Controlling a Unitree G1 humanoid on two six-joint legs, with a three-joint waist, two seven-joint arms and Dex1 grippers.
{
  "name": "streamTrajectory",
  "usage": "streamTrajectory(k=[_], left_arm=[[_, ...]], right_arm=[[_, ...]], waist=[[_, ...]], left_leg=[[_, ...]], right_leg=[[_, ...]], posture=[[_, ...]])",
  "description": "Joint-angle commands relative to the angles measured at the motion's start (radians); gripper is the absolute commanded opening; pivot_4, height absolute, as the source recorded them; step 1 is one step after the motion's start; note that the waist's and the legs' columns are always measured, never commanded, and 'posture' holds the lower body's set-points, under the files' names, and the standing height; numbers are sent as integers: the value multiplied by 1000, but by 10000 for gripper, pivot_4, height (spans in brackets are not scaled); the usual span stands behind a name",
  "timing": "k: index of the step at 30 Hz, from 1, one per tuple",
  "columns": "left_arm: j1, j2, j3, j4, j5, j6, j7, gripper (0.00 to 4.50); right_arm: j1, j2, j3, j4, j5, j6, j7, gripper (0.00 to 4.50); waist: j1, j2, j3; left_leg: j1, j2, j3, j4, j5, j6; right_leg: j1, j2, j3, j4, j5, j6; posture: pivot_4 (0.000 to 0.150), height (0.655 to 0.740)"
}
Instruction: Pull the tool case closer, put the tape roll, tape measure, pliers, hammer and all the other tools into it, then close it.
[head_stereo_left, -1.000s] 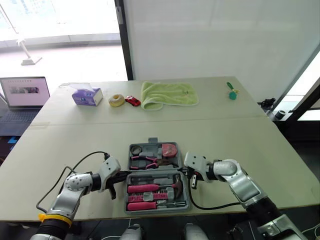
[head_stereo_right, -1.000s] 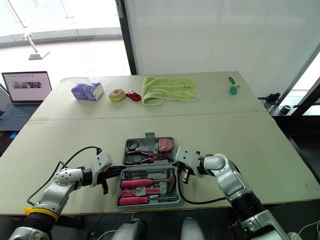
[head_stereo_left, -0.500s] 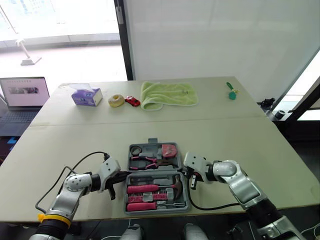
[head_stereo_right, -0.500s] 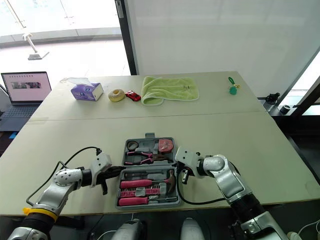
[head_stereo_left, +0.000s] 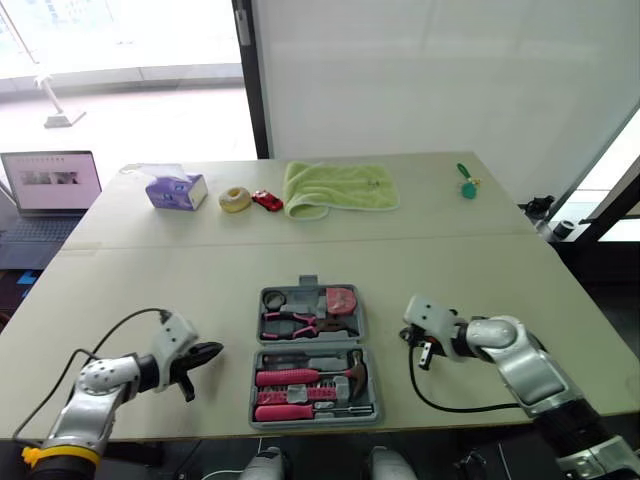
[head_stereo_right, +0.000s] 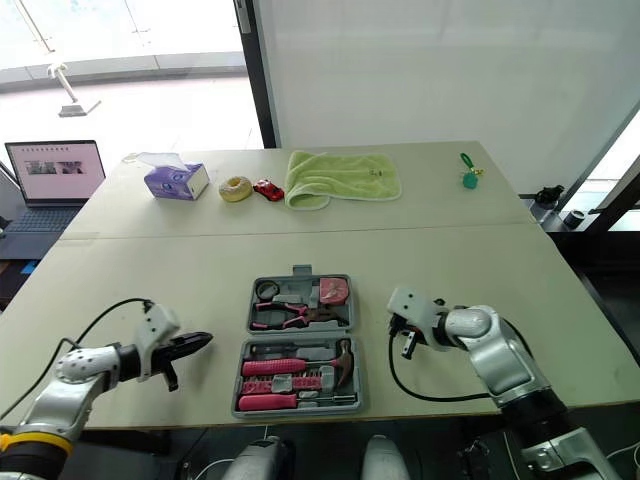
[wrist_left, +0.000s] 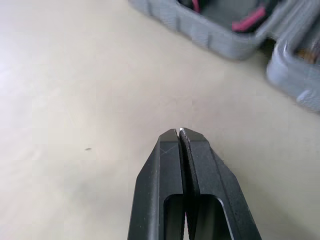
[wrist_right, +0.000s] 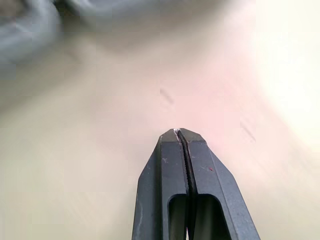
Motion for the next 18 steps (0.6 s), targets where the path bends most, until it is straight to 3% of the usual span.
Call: streamTrajectory(k=[1, 3, 5, 10, 11, 18], left_arm=[[35, 26, 19, -226, -168, 132, -85, 357], [71, 65, -53, -332, -138, 173, -112, 0], [64, 58, -135, -402, -100, 206, -92, 0], [30, 6, -289, -445, -5, 219, -37, 0], [29, -2, -305, -447, 6, 219, -27, 0], [49, -21, -369, -373, 90, 186, 15, 0]], right_arm=[[-5, 15, -128, -81, 160, 123, 34, 2610], [-20, 35, -208, -111, 279, 291, 45, 8161], [-78, 88, -305, -125, 414, 530, 11, 17915], [-173, 191, -390, -110, 519, 747, -114, 42900], [-180, 205, -394, -107, 531, 771, -131, 44788], [-235, 324, -405, 71, 541, 745, -255, 44788]], waist=[[1, 0, 2], [0, 0, 2], [-2, 3, 4], [-1, 3, 5], [0, 4, 5], [-4, 4, 5]], left_leg=[[0, 0, 0, 0, 0, 0], [0, 0, 0, 0, 0, 0], [0, 1, 1, 0, 0, 0], [0, -1, 2, 0, 0, 0], [0, -1, 2, -1, 0, 0], [-4, -1, 3, 0, 0, 0]], right_leg=[[0, 0, 0, 0, 0, 0], [0, 0, 0, 0, -1, -1], [0, 0, 2, -1, -1, -2], [-1, 1, 2, -1, -1, -3], [-1, 1, 2, -1, -1, -3], [-6, 1, 2, 0, -1, -2]], posture=[[1500, 7400], [1500, 7400], [1500, 7400], [1500, 7400], [1500, 7400], [1500, 7400]])
